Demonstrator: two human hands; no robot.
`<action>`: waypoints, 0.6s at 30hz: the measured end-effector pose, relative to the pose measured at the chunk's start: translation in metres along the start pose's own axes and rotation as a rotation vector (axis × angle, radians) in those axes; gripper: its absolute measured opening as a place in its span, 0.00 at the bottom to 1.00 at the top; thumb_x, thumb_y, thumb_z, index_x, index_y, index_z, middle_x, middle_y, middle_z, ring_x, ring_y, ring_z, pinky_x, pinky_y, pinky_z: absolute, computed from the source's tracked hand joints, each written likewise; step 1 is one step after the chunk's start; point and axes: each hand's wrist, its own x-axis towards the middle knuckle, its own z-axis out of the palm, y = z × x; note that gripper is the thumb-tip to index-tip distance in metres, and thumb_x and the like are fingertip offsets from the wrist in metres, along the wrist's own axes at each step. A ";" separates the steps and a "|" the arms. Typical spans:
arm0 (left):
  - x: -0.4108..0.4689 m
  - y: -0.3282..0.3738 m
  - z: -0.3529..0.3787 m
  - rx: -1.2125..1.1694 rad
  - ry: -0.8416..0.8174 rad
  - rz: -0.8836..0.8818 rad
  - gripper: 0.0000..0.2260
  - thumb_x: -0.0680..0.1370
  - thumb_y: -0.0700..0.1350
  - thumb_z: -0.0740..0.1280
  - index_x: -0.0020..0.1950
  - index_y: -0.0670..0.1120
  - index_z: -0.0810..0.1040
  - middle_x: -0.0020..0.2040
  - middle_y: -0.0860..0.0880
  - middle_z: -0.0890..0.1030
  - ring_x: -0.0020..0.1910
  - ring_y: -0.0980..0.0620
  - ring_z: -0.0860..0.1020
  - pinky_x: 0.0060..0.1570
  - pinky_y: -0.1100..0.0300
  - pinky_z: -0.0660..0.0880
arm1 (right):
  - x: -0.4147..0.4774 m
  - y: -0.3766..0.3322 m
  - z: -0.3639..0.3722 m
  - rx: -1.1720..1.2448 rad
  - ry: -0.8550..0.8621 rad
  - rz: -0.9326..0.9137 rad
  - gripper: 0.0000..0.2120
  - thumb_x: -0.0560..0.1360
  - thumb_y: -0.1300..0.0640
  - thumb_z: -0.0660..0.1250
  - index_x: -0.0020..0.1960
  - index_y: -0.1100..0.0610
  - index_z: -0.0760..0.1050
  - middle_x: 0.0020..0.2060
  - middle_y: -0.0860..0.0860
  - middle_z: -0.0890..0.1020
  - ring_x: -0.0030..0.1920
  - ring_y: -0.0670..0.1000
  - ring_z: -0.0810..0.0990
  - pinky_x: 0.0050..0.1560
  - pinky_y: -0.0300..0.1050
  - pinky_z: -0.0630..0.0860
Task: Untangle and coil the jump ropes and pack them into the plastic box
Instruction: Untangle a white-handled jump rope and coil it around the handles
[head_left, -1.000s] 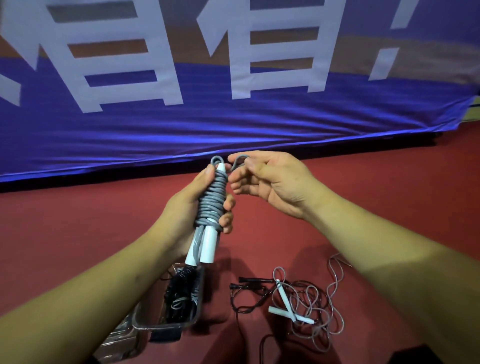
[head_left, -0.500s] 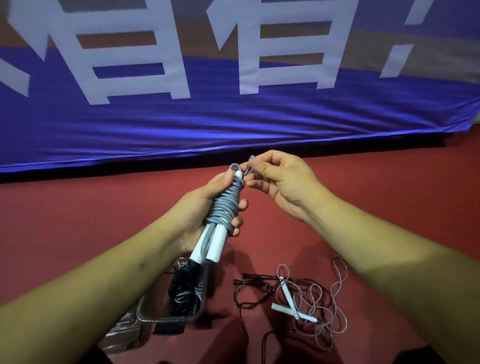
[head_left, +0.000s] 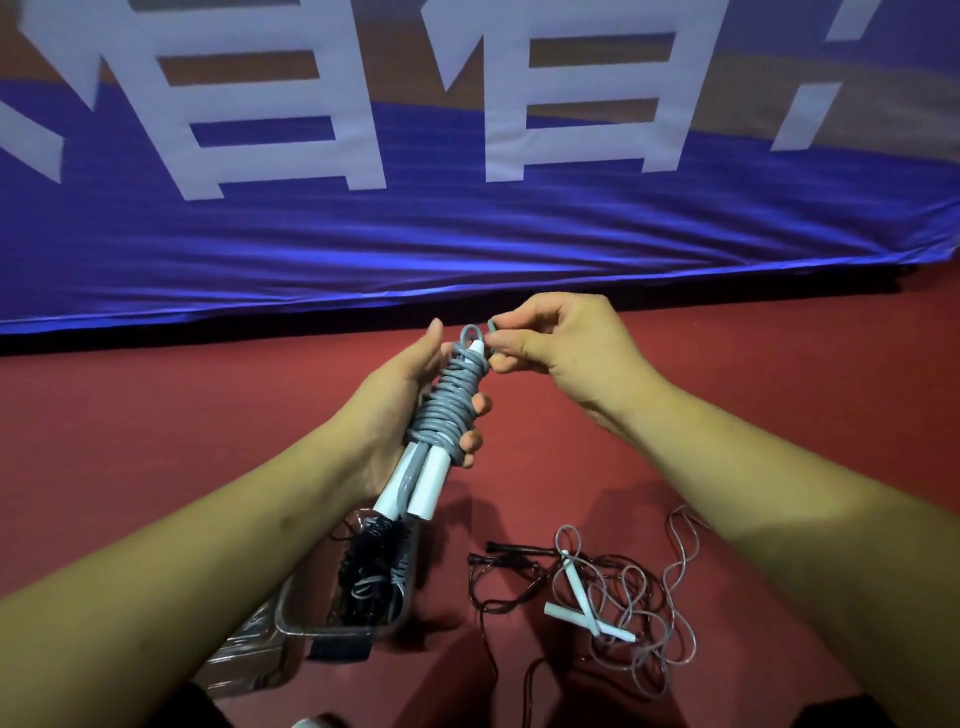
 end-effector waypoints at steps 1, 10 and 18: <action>0.000 -0.001 -0.001 0.011 0.015 -0.007 0.19 0.79 0.63 0.58 0.54 0.48 0.74 0.34 0.44 0.75 0.23 0.46 0.73 0.27 0.57 0.75 | 0.000 -0.001 -0.001 -0.074 -0.020 -0.021 0.06 0.70 0.73 0.71 0.46 0.70 0.78 0.32 0.57 0.81 0.28 0.48 0.81 0.36 0.37 0.79; 0.004 -0.001 0.000 0.100 0.092 -0.037 0.16 0.79 0.59 0.62 0.50 0.47 0.78 0.34 0.45 0.77 0.23 0.44 0.76 0.26 0.58 0.75 | -0.003 -0.004 0.002 -0.424 -0.056 -0.150 0.07 0.71 0.71 0.71 0.41 0.60 0.81 0.30 0.50 0.80 0.28 0.45 0.76 0.32 0.38 0.76; 0.002 0.003 0.001 0.148 0.046 -0.094 0.15 0.73 0.57 0.67 0.51 0.47 0.78 0.34 0.46 0.77 0.23 0.44 0.76 0.24 0.59 0.75 | -0.004 -0.011 -0.003 -0.534 -0.125 -0.124 0.08 0.72 0.69 0.70 0.40 0.57 0.79 0.32 0.51 0.82 0.29 0.46 0.77 0.32 0.38 0.74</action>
